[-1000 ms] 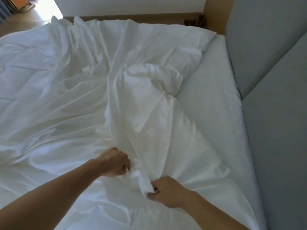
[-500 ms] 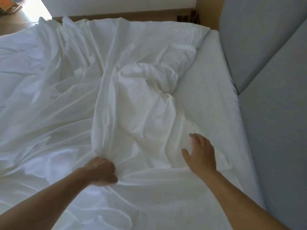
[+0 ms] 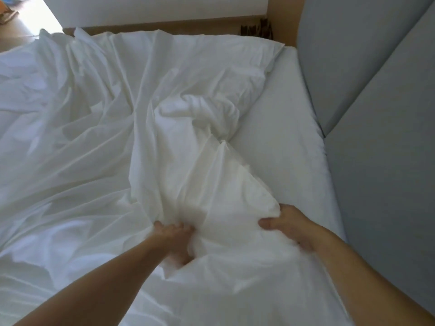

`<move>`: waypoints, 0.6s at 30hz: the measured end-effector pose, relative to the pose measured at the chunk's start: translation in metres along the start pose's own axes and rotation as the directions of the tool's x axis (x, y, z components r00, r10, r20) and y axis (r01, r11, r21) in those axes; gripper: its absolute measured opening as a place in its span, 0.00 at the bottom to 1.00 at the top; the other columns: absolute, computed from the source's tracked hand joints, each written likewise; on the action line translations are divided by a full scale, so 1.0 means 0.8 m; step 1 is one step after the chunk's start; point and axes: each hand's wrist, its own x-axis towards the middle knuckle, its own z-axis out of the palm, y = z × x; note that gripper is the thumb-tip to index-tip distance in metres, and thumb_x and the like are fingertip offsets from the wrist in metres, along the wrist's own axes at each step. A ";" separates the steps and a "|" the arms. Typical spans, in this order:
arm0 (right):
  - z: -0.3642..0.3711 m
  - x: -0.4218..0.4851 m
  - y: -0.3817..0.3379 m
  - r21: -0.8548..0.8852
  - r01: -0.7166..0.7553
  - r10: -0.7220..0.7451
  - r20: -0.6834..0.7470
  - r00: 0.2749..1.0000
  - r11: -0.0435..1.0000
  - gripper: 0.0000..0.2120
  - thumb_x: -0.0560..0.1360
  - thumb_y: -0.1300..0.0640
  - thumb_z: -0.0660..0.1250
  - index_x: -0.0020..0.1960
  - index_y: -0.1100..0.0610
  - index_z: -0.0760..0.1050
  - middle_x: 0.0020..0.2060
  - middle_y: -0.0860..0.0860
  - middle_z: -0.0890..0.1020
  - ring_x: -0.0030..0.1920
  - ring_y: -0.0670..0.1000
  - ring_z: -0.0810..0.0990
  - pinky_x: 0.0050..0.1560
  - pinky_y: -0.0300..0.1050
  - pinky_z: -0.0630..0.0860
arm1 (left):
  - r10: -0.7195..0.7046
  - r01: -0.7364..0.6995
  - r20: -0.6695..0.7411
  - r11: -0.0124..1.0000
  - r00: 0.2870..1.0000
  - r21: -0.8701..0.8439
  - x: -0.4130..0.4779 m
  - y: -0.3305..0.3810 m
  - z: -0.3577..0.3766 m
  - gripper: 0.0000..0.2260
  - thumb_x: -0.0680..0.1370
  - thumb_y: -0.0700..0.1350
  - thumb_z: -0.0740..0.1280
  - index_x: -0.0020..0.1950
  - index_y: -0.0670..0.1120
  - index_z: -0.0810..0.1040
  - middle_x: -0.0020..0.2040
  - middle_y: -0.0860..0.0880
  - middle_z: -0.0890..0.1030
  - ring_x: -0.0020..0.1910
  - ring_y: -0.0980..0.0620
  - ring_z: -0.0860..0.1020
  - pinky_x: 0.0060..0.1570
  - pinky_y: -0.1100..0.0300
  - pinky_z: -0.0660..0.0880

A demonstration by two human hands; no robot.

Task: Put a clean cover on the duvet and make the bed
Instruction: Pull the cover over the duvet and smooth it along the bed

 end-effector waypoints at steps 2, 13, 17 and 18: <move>-0.030 -0.044 -0.037 0.144 0.085 -0.085 -0.004 0.996 0.986 0.26 0.62 0.63 0.81 0.59 0.59 0.80 0.46 0.51 0.87 0.45 0.51 0.86 0.42 0.44 0.82 | 0.055 -0.057 -0.020 0.988 0.998 -0.146 -0.007 -0.004 -0.019 0.40 0.69 0.68 0.68 0.76 0.55 0.60 0.72 0.50 0.69 0.69 0.46 0.72 0.69 0.41 0.64; -0.034 -0.090 0.095 -0.047 -0.340 0.340 -0.015 0.940 0.939 0.26 0.62 0.51 0.81 0.57 0.60 0.82 0.42 0.51 0.86 0.43 0.52 0.85 0.46 0.44 0.81 | 0.012 -0.088 -0.245 0.950 0.969 -0.299 -0.010 0.069 -0.085 0.15 0.77 0.55 0.63 0.56 0.48 0.82 0.58 0.48 0.81 0.58 0.46 0.78 0.54 0.57 0.74; -0.026 -0.081 0.104 -0.301 -0.275 0.222 -0.199 0.954 0.913 0.30 0.65 0.37 0.75 0.59 0.54 0.79 0.50 0.49 0.84 0.48 0.50 0.83 0.43 0.40 0.75 | -0.160 -0.106 -0.593 0.915 0.789 -0.388 -0.002 0.100 -0.102 0.19 0.78 0.58 0.62 0.60 0.47 0.77 0.59 0.46 0.78 0.59 0.43 0.76 0.53 0.52 0.73; -0.028 -0.086 0.103 -0.391 -0.263 0.175 -0.247 0.953 0.882 0.33 0.66 0.33 0.73 0.61 0.53 0.76 0.53 0.49 0.82 0.52 0.52 0.82 0.45 0.41 0.73 | -0.154 -0.146 -0.631 0.906 0.761 -0.397 -0.002 0.110 -0.107 0.22 0.77 0.60 0.62 0.65 0.47 0.74 0.62 0.46 0.75 0.62 0.43 0.73 0.55 0.51 0.72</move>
